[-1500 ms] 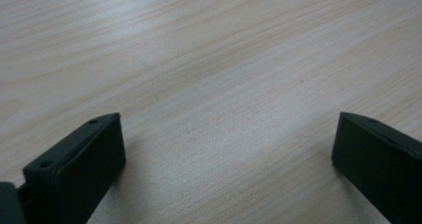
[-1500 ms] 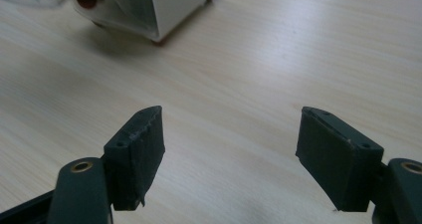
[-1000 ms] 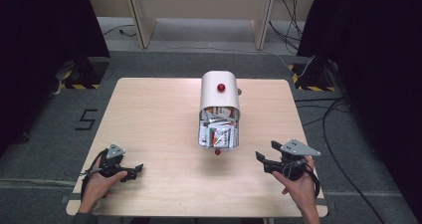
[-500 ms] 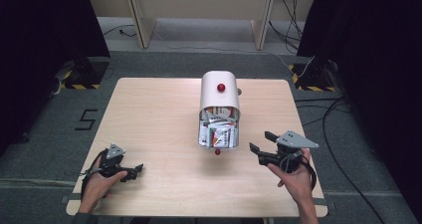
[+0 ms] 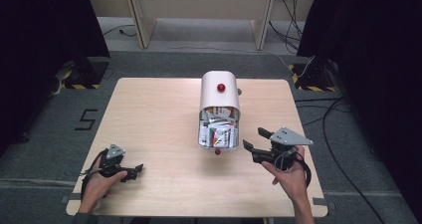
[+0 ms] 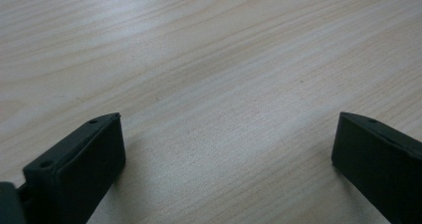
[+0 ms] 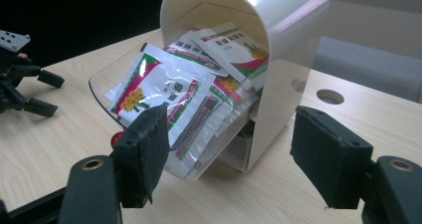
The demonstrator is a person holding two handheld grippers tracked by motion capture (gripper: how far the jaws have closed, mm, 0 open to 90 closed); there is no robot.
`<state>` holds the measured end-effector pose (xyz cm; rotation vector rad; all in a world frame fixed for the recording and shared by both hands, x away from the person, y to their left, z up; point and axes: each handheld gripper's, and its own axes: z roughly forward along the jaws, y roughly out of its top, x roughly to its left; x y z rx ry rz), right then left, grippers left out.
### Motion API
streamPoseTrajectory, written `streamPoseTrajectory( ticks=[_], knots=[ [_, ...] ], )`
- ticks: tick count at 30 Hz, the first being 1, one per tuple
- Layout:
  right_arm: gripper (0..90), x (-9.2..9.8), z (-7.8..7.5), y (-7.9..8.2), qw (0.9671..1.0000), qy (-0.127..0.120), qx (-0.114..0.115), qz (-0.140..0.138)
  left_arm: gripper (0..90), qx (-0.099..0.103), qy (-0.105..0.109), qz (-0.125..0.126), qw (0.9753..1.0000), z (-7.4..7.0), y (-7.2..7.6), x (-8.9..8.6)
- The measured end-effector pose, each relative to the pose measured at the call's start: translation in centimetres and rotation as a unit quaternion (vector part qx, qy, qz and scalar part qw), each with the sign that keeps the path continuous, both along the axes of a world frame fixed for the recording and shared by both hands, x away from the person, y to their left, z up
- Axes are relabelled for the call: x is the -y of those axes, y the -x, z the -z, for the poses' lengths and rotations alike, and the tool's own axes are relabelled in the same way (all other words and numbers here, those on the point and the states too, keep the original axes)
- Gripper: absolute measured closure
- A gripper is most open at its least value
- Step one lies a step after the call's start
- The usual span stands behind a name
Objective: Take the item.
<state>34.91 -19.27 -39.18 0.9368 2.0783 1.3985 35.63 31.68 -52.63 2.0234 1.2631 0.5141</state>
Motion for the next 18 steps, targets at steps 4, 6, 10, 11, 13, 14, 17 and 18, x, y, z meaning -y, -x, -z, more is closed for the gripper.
streamPoseTrajectory(
  ticks=[4,6,10,11,13,14,17,18],
  knots=[
    [31.8,-0.6,-0.2,-0.1,1.0000,0.004,0.000,-0.009,0.0,0.000,0.000,0.000,1.0000,0.0,0.0,0.0],
    [31.8,-0.9,-0.2,-0.1,0.9999,0.005,-0.001,-0.012,0.0,0.000,0.000,0.000,1.0000,0.0,0.0,0.0],
    [31.8,-1.5,-0.5,-0.2,0.9997,0.007,0.001,-0.021,0.0,0.000,0.000,0.000,1.0000,0.0,0.0,0.0],
    [31.8,-1.8,-0.6,-0.3,0.9997,0.007,0.001,-0.025,0.0,0.000,0.000,0.000,1.0000,0.0,0.0,0.0],
    [31.8,-2.0,-0.7,-0.3,0.9995,0.008,0.002,-0.029,0.0,0.000,0.000,0.000,1.0000,0.0,0.0,0.0],
    [31.8,-2.1,-0.7,-0.3,0.9994,0.011,0.001,-0.031,0.0,0.000,0.000,0.000,1.0000,0.0,0.0,0.0],
    [31.7,-2.7,-0.8,-0.5,0.9992,0.015,0.002,-0.038,0.0,0.000,0.000,0.000,1.0000,0.0,0.0,0.0],
    [31.7,-2.7,-0.8,-0.5,0.9992,0.015,0.002,-0.038,0.0,0.000,0.000,0.000,1.0000,0.0,0.0,0.0]
  ],
)
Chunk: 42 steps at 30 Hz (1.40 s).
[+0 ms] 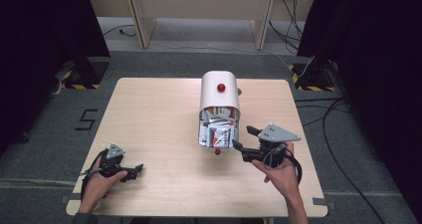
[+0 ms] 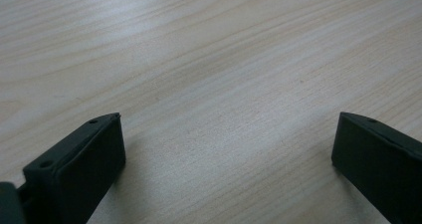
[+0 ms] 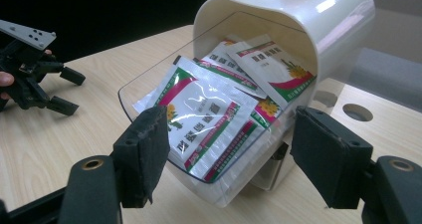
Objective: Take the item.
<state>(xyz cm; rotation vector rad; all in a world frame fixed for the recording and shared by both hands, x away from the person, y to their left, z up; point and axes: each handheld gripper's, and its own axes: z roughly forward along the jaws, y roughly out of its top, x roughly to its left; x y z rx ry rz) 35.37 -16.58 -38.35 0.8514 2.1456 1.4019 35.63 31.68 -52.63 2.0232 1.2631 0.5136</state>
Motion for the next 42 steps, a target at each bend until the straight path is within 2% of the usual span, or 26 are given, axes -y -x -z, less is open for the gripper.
streamPoseTrajectory(
  ticks=[9,18,23,42],
  knots=[
    [31.7,-1.3,-0.4,-0.8,0.9999,0.013,0.003,-0.011,0.0,0.000,0.000,0.000,1.0000,0.0,0.0,0.0],
    [31.4,-2.2,-1.0,-2.0,0.9991,0.035,-0.007,-0.021,0.0,0.000,-0.001,0.000,1.0000,0.0,0.0,0.0],
    [31.3,-2.7,-0.8,-2.8,0.9985,0.046,-0.017,-0.025,0.0,0.000,-0.001,0.000,1.0000,0.0,0.0,0.0],
    [31.3,-4.2,-0.6,-4.0,0.9971,0.060,-0.029,-0.037,0.0,0.000,-0.001,0.000,1.0000,0.0,0.0,0.0]
  ],
)
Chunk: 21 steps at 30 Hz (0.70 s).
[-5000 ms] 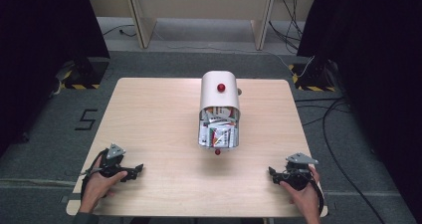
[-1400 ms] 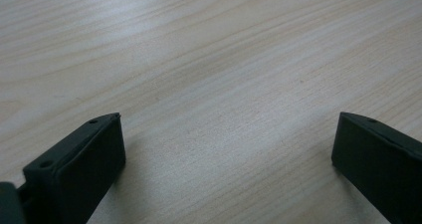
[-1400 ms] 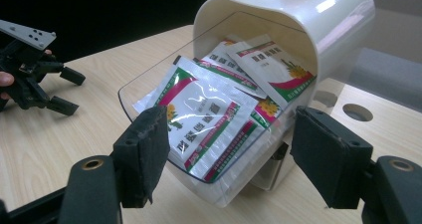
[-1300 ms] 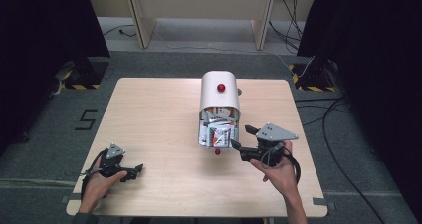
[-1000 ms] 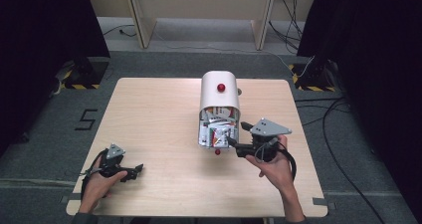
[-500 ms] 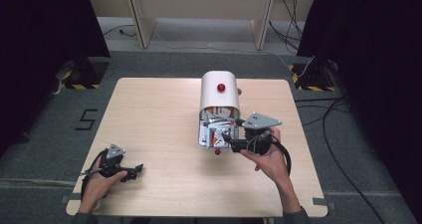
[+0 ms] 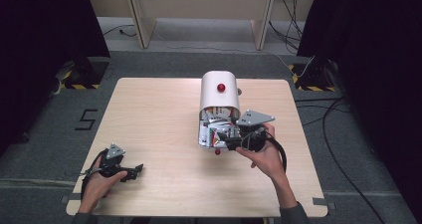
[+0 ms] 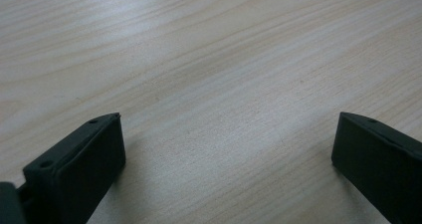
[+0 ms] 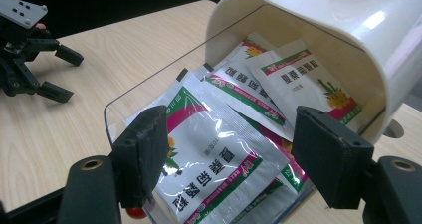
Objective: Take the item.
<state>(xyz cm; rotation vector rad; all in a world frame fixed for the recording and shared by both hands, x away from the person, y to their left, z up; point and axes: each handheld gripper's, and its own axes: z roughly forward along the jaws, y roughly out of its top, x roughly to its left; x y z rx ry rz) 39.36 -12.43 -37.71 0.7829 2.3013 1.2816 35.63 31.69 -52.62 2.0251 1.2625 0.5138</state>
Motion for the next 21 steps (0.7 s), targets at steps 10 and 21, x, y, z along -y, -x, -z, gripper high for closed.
streamPoseTrajectory(
  ticks=[10,21],
  knots=[
    [31.7,-0.46,0.45,-0.62,0.9998,0.011,-0.012,-0.006,0.0,0.000,0.000,0.000,1.0000,0.00,0.00,0.00],
    [36.4,-0.17,0.63,-0.32,0.9995,0.015,-0.019,-0.019,0.0,0.000,0.001,0.000,1.0000,0.01,0.00,0.01]
  ],
)
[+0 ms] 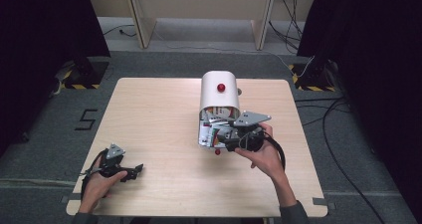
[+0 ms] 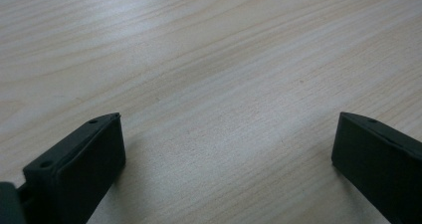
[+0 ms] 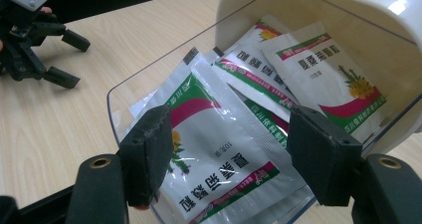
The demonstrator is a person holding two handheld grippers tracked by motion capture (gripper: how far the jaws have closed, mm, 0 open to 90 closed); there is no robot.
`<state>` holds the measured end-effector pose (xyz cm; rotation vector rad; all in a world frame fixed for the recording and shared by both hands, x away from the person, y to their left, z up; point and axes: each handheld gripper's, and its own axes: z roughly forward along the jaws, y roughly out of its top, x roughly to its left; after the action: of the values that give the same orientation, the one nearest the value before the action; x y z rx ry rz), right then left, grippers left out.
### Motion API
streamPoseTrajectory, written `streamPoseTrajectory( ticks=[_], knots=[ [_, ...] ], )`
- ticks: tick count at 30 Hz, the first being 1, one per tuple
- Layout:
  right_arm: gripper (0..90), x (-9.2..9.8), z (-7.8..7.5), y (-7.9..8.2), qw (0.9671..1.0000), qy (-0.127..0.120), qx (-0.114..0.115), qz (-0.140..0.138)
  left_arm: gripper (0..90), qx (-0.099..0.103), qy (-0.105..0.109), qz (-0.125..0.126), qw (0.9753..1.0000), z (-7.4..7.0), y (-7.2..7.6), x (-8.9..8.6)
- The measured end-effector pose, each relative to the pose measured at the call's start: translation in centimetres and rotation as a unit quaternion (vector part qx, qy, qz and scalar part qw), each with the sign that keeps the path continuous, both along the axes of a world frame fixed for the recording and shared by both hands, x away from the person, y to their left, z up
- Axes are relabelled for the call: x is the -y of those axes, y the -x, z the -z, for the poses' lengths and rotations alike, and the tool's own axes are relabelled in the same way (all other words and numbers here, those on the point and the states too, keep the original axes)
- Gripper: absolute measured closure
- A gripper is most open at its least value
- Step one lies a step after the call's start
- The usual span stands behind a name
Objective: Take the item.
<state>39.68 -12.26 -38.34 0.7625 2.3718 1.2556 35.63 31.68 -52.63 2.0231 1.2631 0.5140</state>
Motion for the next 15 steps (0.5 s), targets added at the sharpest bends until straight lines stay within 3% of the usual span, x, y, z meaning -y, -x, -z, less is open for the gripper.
streamPoseTrajectory(
  ticks=[7,10,15],
  knots=[
    [40.3,0.5,-0.2,0.2,0.9998,-0.001,-0.003,-0.020,0.0,0.000,0.000,0.000,1.0000,0.0,0.0,0.0],
    [41.4,0.8,-0.4,0.5,0.9993,-0.017,-0.015,-0.030,0.0,0.000,0.000,0.000,1.0000,0.0,0.0,0.0],
    [44.9,1.4,-0.6,1.0,0.9986,-0.008,-0.016,-0.049,0.0,0.000,0.000,0.000,1.0000,0.0,0.0,0.0]
  ],
)
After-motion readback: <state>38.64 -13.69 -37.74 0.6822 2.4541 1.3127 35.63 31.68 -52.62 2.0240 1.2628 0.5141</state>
